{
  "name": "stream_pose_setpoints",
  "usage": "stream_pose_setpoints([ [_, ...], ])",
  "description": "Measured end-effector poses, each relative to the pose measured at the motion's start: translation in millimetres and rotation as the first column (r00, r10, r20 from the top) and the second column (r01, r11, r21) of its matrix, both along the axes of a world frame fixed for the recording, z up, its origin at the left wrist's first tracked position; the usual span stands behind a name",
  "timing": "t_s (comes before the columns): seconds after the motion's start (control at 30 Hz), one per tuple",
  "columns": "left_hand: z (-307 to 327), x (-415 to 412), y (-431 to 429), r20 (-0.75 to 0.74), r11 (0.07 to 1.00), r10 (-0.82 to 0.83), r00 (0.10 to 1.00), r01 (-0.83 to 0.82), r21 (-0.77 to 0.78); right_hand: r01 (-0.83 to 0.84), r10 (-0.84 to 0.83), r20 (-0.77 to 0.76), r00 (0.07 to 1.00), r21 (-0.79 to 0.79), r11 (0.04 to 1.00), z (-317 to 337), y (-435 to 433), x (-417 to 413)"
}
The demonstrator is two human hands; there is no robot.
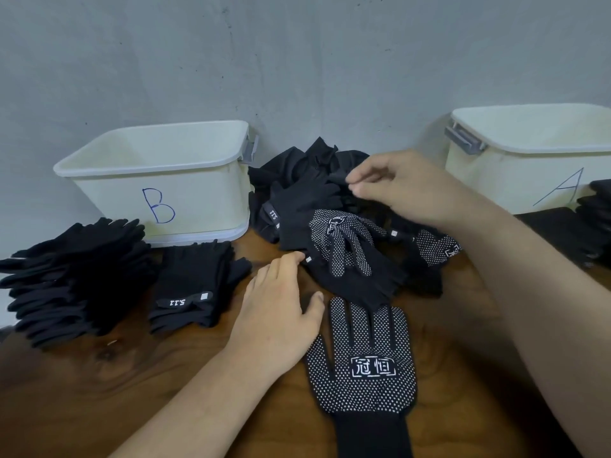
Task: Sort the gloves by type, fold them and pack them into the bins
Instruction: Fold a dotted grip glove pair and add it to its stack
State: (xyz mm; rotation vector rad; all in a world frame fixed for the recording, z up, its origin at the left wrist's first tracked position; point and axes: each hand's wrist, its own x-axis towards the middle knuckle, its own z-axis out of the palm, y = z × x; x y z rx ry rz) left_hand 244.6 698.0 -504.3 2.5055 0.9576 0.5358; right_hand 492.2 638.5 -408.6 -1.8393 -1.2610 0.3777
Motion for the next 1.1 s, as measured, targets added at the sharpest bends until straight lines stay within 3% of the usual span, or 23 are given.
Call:
stream_pose_setpoints([
  [0.2,-0.1,-2.8,-0.7,-0.052,0.996,-0.056,0.997,0.06,0.071,0.027,0.06,0.364,0.929,-0.23,0.973,-27.4,9.8,-39.3],
  [0.3,0.0,-1.9,-1.1,-0.1,0.993,-0.078,0.992,0.086,0.082,0.076,-0.017,0.424,0.906,-0.122,0.99,-35.5,11.8,-36.4],
  [0.37,0.4,0.2,-0.6,-0.133,0.992,-0.079,0.988,0.091,0.089,0.066,-0.048,0.338,0.94,-0.042,0.997,-32.6,11.0,-31.5],
  [0.47,2.0,2.0,-1.0,-0.151,0.993,-0.066,0.986,0.079,0.084,0.089,-0.102,0.079,0.992,0.144,0.986,-23.4,10.1,-27.2],
  [0.57,2.6,3.5,-1.2,-0.14,0.993,-0.055,0.989,0.068,0.096,0.223,-0.183,-0.142,0.973,0.36,0.906,-5.9,8.8,-17.7],
  [0.63,1.8,3.7,-0.8,-0.115,0.994,-0.053,0.992,0.064,0.089,0.282,-0.197,-0.233,0.952,0.425,0.86,7.9,3.9,-6.4],
  [0.9,8.8,12.3,4.5,-0.102,0.994,-0.08,0.992,0.087,0.063,0.302,-0.227,-0.262,0.938,0.295,0.907,23.7,-9.9,4.4],
  [1.1,25.7,33.2,32.9,-0.331,0.95,-0.149,0.932,0.228,0.214,0.363,-0.258,-0.311,0.915,0.351,0.863,39.0,-22.2,10.0],
])
